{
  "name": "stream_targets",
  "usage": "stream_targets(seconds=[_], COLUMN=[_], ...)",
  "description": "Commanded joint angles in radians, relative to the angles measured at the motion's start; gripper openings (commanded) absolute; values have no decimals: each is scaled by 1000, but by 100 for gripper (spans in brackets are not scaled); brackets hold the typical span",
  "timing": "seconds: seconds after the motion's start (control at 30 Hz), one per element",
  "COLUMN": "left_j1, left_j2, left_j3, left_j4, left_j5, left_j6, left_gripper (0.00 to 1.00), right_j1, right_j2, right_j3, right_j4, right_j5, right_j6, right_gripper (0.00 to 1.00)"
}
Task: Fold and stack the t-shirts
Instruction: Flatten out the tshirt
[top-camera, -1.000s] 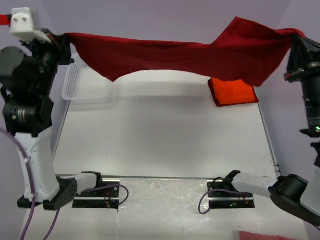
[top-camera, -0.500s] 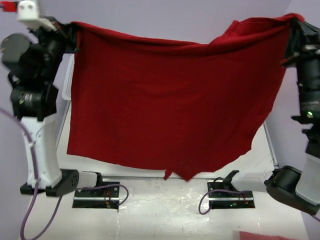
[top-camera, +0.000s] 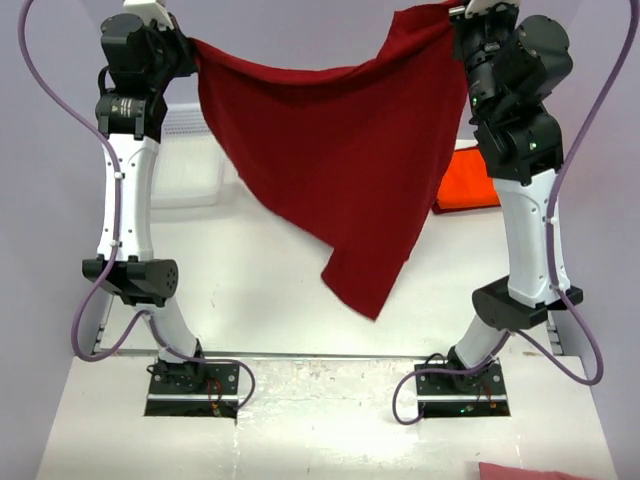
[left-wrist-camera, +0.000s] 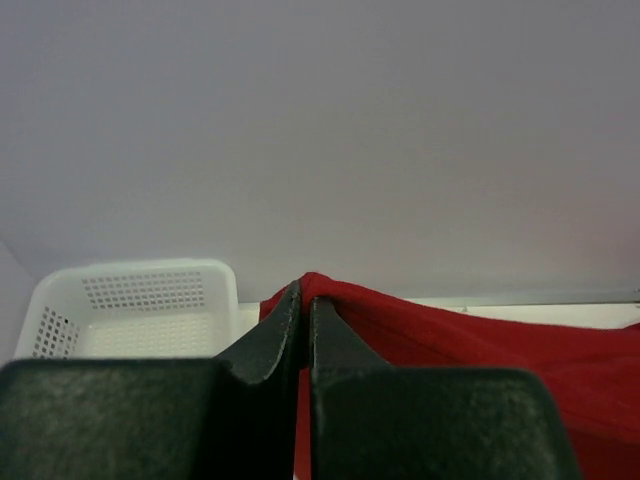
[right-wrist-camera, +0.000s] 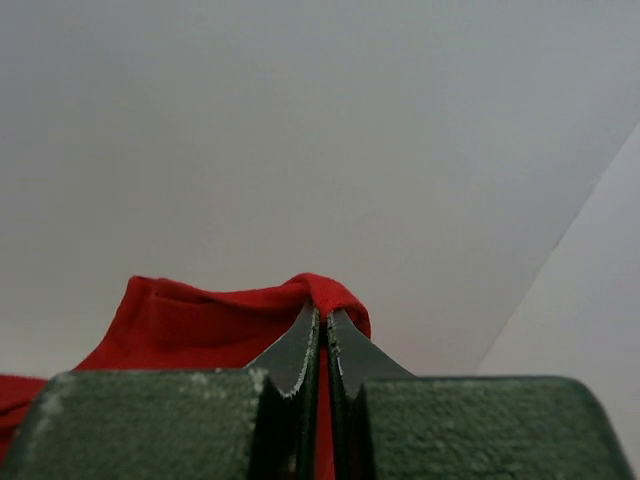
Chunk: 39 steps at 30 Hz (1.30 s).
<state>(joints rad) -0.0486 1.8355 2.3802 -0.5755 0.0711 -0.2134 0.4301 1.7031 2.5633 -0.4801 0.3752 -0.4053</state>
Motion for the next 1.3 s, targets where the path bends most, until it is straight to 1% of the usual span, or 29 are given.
stream_targets(seconds=[0.0,0.1,0.2,0.3,0.37,0.4,0.43,0.47,0.5,0.53,0.57,0.6,0.63,0.67,0.7,0.77,0.8,0.87,0.9,1.0,1.07,1.1,1.13,1.17,1.2,1.23,1.27], left_j1=[21,24,24,24,24,24,24,24,24,24,24,24,24,24,24,24,24,24,24,24,24,24,24,24,24,24,24], left_j2=[-21,-27,-73,-137,-215,-244,-312,-376,-377,-436,-462,-482,-517,-536,-554,-604,-611,-604,-604,-584,-564,-556,-544,-538,-530,-510,-489], left_j3=[59,54,10,-35,-104,-133,-194,-223,-248,-269,-289,-289,-274,-270,-265,-259,-247,-188,-188,-219,-303,-335,-413,-458,-496,-571,-591], left_j4=[100,89,89,51,37,37,39,37,32,28,5,-15,-36,-65,-75,-84,-93,-121,-122,-107,-83,-72,-58,-20,0,21,28], left_j5=[-5,4,6,-4,9,13,15,31,38,44,64,71,76,96,99,111,113,139,147,176,183,188,190,187,176,168,142], left_j6=[23,17,12,16,8,5,0,-9,-11,-12,-15,-15,-15,-12,-11,-17,-20,-32,-37,-50,-64,-66,-69,-72,-73,-73,-72], left_gripper=[0,0,0,0,0,0,0,0,0,0,0,0,0,0,0,0,0,0,0,0,0,0,0,0,0,0,0], right_j1=[-22,-27,-27,-8,18,54,76,125,156,186,220,292,324,360,430,499,557,611,619,616,599,567,543,509,425,376,277], right_j2=[-30,-57,-104,-176,-223,-246,-290,-331,-332,-368,-387,-405,-419,-437,-445,-467,-468,-459,-454,-442,-433,-424,-421,-418,-412,-386,-372], right_j3=[43,0,-26,-72,-119,-132,-143,-153,-153,-153,-163,-164,-164,-163,-163,-178,-180,-180,-178,-213,-254,-276,-299,-358,-380,-393,-422], right_j4=[106,101,78,46,28,18,8,-18,-35,-52,-64,-71,-74,-69,-60,-8,14,82,101,120,120,120,120,118,101,66,25], right_j5=[-44,-41,-42,-27,-3,11,45,83,83,103,154,180,212,284,322,382,431,487,495,443,416,406,372,352,328,247,208], right_j6=[-3,2,23,25,13,2,-1,-6,-9,-12,-18,-39,-53,-72,-114,-164,-214,-289,-305,-294,-268,-230,-207,-179,-102,-51,35], right_gripper=[0,0,0,0,0,0,0,0,0,0,0,0,0,0,0,0,0,0,0,0,0,0,0,0,0,0,0])
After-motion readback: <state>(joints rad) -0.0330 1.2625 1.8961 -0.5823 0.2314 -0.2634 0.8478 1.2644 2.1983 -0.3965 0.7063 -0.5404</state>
